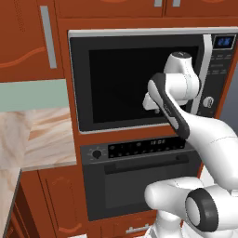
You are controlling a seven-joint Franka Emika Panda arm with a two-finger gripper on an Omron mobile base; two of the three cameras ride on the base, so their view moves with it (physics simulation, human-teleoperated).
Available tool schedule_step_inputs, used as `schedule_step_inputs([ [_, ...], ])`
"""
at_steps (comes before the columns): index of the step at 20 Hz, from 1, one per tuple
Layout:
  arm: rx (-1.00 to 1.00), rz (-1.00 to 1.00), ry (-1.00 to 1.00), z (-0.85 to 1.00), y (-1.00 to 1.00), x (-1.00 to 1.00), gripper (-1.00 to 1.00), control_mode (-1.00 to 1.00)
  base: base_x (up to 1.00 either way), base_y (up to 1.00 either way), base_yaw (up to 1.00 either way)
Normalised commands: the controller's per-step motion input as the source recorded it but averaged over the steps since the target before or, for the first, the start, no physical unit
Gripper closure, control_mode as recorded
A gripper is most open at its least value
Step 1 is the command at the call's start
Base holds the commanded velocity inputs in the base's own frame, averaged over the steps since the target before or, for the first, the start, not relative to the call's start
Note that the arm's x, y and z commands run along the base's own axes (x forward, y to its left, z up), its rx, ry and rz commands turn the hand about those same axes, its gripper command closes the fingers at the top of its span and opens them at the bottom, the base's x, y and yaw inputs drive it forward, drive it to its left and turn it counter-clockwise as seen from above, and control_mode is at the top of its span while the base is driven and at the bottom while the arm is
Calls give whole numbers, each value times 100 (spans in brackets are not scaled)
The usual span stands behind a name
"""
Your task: The microwave is finished heating the shrimp and tomato. Take the bowl containing the food and place it on the dining counter.
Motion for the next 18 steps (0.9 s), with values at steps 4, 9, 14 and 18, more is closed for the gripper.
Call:
schedule_step_inputs([
  [4, 1, 0, -5, -1, -7, -29, -100, -100, 0, 0, 0],
  [9, 0, 0, -13, 0, -2, -47, -100, -100, 0, 0, 0],
  [14, 0, 0, 0, 0, 0, -3, -100, 100, -18, -6, 0],
  [18, 0, 0, 0, 0, 0, 0, -100, 100, -49, -50, 0],
])
